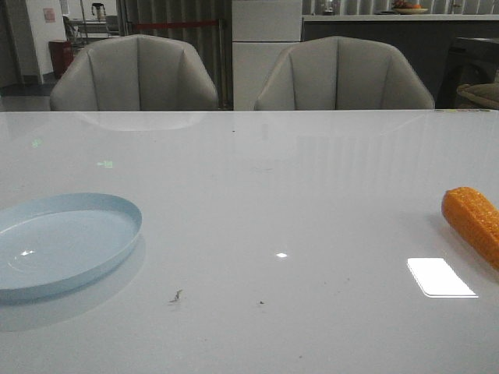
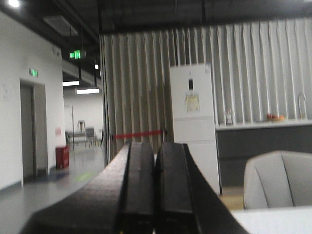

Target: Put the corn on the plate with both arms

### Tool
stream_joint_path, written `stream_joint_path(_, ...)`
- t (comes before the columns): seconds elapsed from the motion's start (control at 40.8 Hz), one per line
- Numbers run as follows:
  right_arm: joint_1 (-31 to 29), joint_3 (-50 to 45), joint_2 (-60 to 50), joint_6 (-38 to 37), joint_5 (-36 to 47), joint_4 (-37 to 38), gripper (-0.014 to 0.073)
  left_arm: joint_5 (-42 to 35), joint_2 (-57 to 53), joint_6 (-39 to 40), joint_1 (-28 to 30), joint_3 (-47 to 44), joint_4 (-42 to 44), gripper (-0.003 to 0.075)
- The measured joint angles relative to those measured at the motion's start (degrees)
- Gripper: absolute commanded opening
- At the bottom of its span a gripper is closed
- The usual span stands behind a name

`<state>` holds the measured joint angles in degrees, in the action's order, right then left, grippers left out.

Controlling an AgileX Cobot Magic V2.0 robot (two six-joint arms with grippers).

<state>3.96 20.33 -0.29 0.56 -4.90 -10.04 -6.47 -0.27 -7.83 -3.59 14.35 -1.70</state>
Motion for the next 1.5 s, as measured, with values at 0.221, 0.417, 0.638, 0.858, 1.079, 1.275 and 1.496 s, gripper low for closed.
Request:
stream_joint_path(0.221, 0.00, 9.54, 8.18, 0.00, 0.11, -0.04, 0.0026, 0.35, 1.13, 0.00, 0.00, 9.02, 0.00, 0.0086)
stream_joint_path(0.417, 0.00, 17.69, 17.26, 0.00, -4.67, -0.04, 0.0026, 4.69, 10.11, 0.00, 0.00, 17.23, 0.00, 0.0087)
stream_joint_path(0.638, 0.00, 19.31, 25.31, 0.00, -13.38, 0.07, 0.0026, 13.18, 23.39, 0.00, 0.00, 20.26, 0.00, 0.0086)
stream_joint_path(0.858, 0.00, 19.31, 27.46, 0.00, -19.65, 0.07, 0.0031, 19.31, 26.56, 0.00, 0.00, 20.30, 0.00, 0.0126)
stream_joint_path(1.079, 0.00, 17.80, 27.71, 0.00, -27.74, 1.16, 0.0281, 32.84, 26.82, 0.00, 0.00, 20.30, 0.00, 0.0412)
stream_joint_path(1.275, 0.00, 16.87, 27.93, 3.68, -32.86, 2.77, 0.0563, 35.22, 26.82, 0.00, 0.00, 20.30, 0.00, 0.0475)
stream_joint_path(1.496, 0.00, 16.87, 27.93, 4.19, -33.23, 2.76, 0.0563, 36.82, 26.82, 0.00, 0.00, 20.30, 0.00, 0.0475)
